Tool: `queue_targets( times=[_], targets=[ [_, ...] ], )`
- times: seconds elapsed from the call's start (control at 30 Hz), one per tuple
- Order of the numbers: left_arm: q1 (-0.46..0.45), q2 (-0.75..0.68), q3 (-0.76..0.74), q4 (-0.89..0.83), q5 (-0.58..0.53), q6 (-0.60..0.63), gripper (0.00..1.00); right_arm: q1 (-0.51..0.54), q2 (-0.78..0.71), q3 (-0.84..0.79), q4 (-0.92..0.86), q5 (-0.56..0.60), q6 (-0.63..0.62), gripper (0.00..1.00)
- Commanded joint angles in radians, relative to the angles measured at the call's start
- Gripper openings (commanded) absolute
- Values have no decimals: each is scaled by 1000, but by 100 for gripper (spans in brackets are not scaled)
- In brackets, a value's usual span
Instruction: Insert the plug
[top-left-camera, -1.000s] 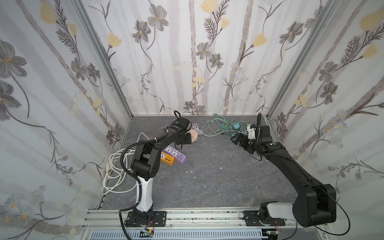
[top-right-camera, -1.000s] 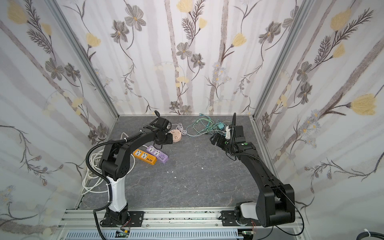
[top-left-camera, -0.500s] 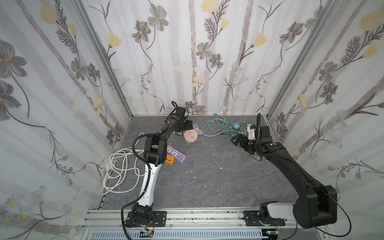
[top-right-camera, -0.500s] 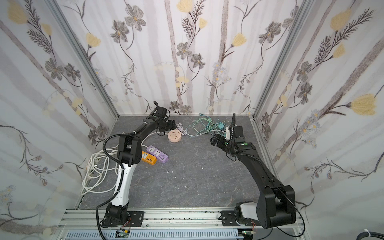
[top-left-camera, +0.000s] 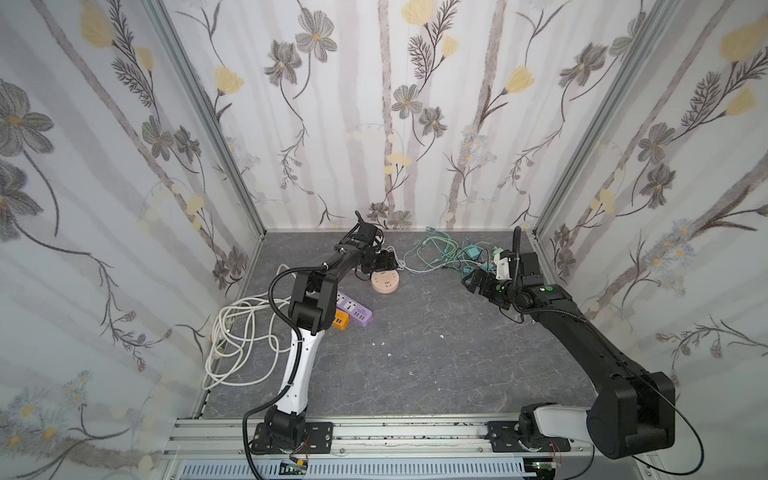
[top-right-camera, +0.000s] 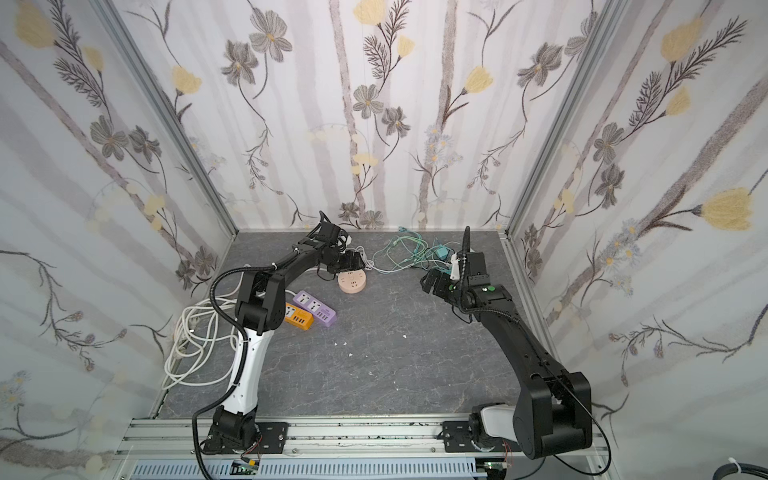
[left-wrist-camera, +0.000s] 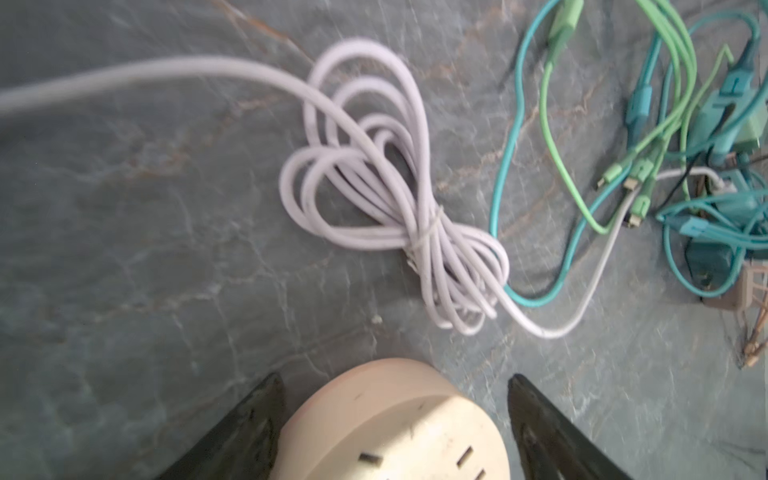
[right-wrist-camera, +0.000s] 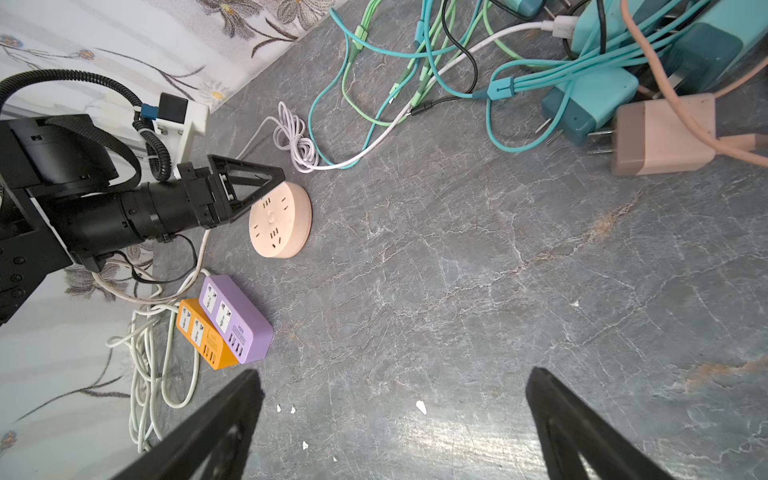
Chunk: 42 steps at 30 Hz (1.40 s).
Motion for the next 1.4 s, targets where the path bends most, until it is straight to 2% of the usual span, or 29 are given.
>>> queue_targets(
  times=[0.0, 0.23, 0.43, 0.53, 0.73, 0.83, 1.23, 1.37],
  targets=[
    [-13, -36, -71, -4, 60, 41, 86, 3, -2, 4, -5, 12, -9, 100],
    [-67, -80, -197, 55, 113, 53, 85, 9, -2, 8, -7, 12, -11, 100],
    [-120, -82, -224, 83, 150, 45, 85, 12, -2, 11, -8, 15, -12, 99],
    [-145, -87, -215, 78, 130, 48, 85, 14, -2, 12, -10, 17, -13, 99],
    [-152, -162, -207, 68, -7, 14, 84, 24, 0, 12, -11, 21, -14, 99],
    [-151, -233, -233, 67, -113, -8, 87, 31, 0, 15, -11, 27, -14, 99],
    [-120, -539, -489, 43, -585, -92, 97, 68, 11, 49, -9, 58, -28, 99],
    [-78, -616, -590, 26, -733, -171, 100, 79, 12, 61, -17, 67, -34, 99]
  ],
)
